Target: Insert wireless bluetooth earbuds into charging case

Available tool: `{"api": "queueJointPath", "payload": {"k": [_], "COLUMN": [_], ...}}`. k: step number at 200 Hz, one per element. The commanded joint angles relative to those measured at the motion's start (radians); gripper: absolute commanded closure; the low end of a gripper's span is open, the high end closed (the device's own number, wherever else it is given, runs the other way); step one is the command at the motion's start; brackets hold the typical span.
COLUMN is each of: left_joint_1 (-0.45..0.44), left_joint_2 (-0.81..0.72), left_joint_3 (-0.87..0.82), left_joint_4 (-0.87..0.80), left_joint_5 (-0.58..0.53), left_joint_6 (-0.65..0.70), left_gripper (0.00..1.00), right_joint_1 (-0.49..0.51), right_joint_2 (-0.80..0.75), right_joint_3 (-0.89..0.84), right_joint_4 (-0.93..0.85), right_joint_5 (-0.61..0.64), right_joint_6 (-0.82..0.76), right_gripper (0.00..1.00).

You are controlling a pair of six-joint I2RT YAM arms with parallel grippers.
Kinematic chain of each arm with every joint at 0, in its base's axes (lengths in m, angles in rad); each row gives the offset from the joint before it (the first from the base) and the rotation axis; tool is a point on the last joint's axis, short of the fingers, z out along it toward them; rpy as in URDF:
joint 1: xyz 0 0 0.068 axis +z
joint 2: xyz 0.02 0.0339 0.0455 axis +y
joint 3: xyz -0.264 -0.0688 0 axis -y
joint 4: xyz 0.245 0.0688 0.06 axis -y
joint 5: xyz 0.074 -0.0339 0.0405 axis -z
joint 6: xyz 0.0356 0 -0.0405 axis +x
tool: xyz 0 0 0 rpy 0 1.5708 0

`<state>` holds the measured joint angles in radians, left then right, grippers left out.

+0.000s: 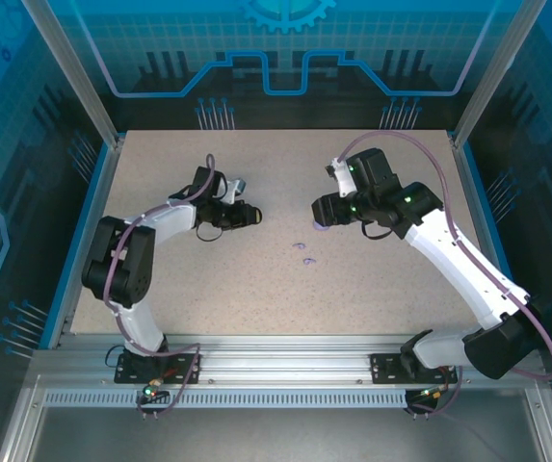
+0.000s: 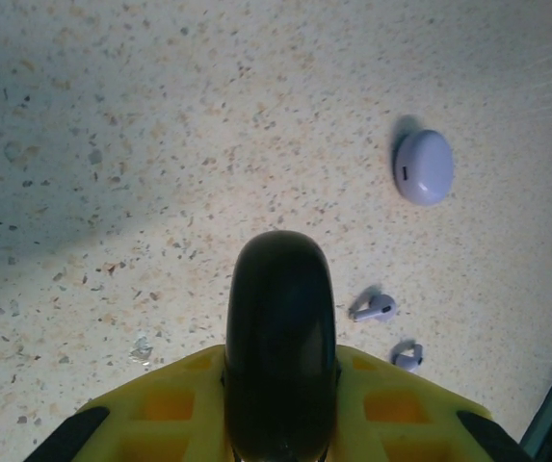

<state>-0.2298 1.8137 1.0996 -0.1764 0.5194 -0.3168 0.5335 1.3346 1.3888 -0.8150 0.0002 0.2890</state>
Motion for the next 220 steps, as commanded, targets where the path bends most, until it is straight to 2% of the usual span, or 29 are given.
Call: {"api": "queueJointPath", "payload": {"k": [1,74,124,156,220], "left_joint_1": [0.007,0.006,0.006,0.007,0.009], "left_joint_2": [0.030,0.132,0.163,0.168,0.143], "left_joint_3": [0.025,0.042,0.059,0.057,0.079], "left_joint_4": [-0.007,-0.024,-0.065,-0.077,-0.164], "left_joint_5": [0.008,0.000,-0.036,-0.070,-0.175], "left_joint_6": [-0.029,-0.050,-0.054,-0.066,-0.036], "left_gripper": [0.81,0.80,0.72,0.58,0.45], "right_joint_1": [-0.015,-0.020,-0.023,-0.026,-0.032], "right_joint_2": [-0.018,-0.010,-0.016,-0.018,-0.026], "right_joint_3": [-0.009,-0.011,-0.017,-0.022,-0.034], "right_joint_4": [-0.013,-0.019,-0.019,-0.020,-0.018], "right_joint_5": [0.005,0.003,0.007,0.007,0.007], "right_joint_6": [0.009,0.009,0.009,0.007,0.003], "right_gripper": [0.40,0.40,0.40,0.40,0.40]}}
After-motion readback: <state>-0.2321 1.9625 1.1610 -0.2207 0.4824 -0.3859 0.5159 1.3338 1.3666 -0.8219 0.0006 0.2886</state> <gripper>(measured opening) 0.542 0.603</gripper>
